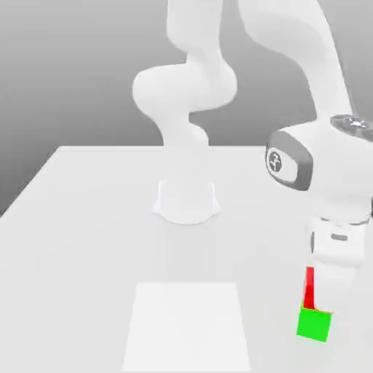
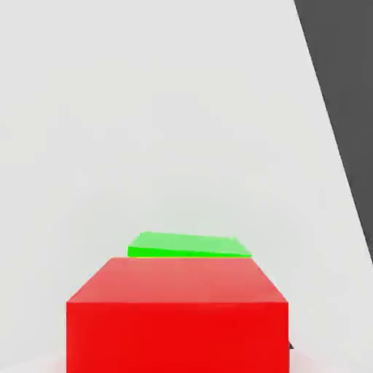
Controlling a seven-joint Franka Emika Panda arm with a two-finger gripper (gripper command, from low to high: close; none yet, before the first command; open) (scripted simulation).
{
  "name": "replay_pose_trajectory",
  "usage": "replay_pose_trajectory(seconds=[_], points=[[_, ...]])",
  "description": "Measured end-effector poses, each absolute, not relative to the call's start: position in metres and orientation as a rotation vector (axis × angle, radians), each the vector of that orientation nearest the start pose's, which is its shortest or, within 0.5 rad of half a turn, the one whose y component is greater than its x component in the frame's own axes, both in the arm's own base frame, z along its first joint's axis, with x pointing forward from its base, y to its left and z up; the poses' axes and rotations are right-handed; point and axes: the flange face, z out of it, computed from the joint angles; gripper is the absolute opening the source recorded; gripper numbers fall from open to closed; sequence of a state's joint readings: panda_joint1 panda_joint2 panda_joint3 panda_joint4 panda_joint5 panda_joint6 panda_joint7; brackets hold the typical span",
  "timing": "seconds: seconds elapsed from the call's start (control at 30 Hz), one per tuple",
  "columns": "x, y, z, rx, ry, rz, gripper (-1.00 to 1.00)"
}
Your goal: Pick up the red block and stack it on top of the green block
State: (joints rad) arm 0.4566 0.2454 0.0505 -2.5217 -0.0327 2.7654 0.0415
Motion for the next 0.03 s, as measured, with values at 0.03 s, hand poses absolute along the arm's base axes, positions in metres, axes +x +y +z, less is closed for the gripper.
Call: replay_pose_trajectory(seconds=[0.03], points=[[0.4025, 0.2265, 0.1853, -3.046, -0.769, 0.002, 1.0]])
